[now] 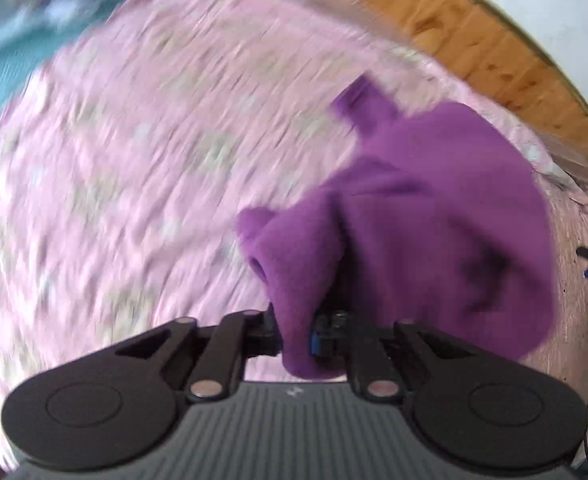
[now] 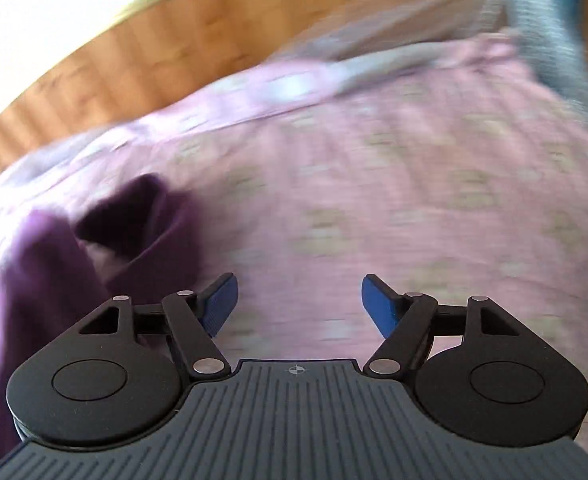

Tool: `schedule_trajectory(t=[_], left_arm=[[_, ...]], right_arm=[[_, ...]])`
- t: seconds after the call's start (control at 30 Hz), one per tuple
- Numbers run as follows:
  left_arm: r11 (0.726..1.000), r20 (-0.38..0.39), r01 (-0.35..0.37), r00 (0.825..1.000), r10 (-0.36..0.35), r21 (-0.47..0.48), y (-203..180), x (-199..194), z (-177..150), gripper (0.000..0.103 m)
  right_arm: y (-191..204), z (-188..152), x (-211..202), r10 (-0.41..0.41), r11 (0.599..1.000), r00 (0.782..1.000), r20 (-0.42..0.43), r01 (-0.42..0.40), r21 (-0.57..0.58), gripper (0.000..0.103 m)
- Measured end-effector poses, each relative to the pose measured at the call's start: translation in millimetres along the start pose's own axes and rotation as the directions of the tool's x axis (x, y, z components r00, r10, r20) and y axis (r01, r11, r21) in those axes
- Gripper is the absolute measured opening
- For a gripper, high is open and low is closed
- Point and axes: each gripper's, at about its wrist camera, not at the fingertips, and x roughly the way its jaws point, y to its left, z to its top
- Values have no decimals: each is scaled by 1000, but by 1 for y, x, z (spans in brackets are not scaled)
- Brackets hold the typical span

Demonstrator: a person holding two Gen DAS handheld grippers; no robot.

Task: Fold clothes

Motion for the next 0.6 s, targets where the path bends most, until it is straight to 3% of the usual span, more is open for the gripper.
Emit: schedule_trajectory(t=[0.1,0.17,0.27,0.3,0.43,0.5,0.53,0.57,0.6], left_arm=[[997,8,20,1000,-19,-77,18,7,-19,23],[993,27,52,998,-49,-107,23,11,-23,30],[989,39,89,996,-85,-121,27,19,-26,32],[989,41,89,996,-84,-115,27,20,-28,32],[990,43,95,995,-91,-101,29,23,-34,34],[990,43,108,994,-105,-94,31,23,-37,34],[991,46,110,993,-106,-83,31,22,-37,34],[991,51,111,993,-108,-71,31,20,-36,34],[992,61,116,992,-113,-56,32,15,-35,34]], right_arm=[[73,4,3,125,980,992,-16,-126,-151,73],[127,4,3,213,936,976,-50,-218,-275,79],[197,5,18,293,858,949,-117,-315,-406,86],[219,5,28,303,831,943,-137,-332,-446,88],[284,9,98,176,789,958,-224,-274,-550,90],[300,9,132,121,781,956,-267,-258,-569,84],[302,8,145,116,776,947,-299,-275,-568,72],[304,6,156,111,771,937,-331,-291,-566,50],[304,7,157,128,777,931,-342,-308,-549,44]])
